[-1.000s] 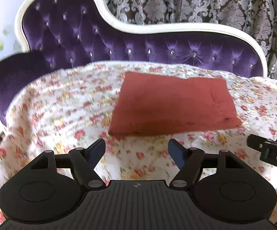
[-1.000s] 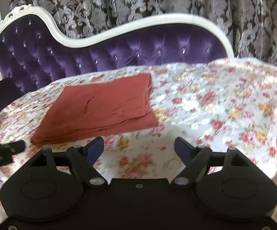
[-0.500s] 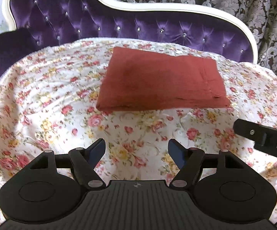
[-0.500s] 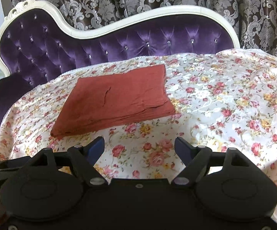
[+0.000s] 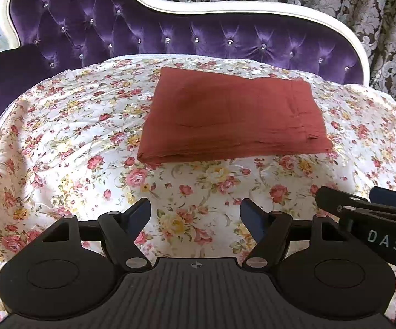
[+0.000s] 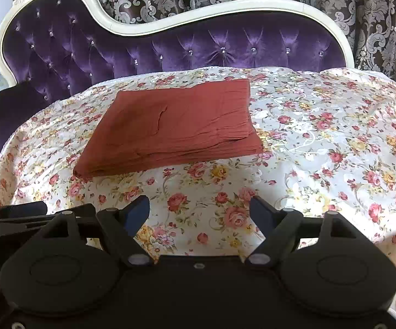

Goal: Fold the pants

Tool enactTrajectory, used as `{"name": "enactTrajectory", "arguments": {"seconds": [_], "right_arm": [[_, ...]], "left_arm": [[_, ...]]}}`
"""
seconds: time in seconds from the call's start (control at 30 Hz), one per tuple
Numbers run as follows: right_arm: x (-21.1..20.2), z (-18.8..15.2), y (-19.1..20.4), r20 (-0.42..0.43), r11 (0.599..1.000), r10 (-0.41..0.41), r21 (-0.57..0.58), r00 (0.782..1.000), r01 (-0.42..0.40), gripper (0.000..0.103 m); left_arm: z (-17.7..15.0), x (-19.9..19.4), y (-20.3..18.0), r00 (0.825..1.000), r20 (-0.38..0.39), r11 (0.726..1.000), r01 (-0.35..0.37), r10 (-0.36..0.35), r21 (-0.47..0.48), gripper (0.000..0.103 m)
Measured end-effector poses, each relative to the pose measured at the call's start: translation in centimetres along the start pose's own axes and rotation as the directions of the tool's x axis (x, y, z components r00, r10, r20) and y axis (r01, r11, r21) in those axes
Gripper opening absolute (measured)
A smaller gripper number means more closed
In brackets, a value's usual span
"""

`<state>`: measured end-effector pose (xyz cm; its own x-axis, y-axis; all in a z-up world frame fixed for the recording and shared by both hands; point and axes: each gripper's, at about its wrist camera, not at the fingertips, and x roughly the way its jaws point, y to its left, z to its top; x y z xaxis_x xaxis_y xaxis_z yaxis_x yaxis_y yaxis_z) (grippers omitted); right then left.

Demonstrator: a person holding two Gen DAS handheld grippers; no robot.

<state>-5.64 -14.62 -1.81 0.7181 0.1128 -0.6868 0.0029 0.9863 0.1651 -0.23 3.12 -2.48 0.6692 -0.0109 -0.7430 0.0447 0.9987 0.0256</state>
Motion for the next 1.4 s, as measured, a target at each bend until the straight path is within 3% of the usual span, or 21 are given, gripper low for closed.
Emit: {"name": "enactTrajectory", "arguments": {"seconds": [1.4], "right_arm": [[1.3,0.2,-0.1,-0.026,1.000,-0.022,-0.018,0.999,0.021,0.082]], "left_arm": [[0.3,1.0,0.8,0.998,-0.050,0.999,-0.038,0.037,-0.007,0.071]]}}
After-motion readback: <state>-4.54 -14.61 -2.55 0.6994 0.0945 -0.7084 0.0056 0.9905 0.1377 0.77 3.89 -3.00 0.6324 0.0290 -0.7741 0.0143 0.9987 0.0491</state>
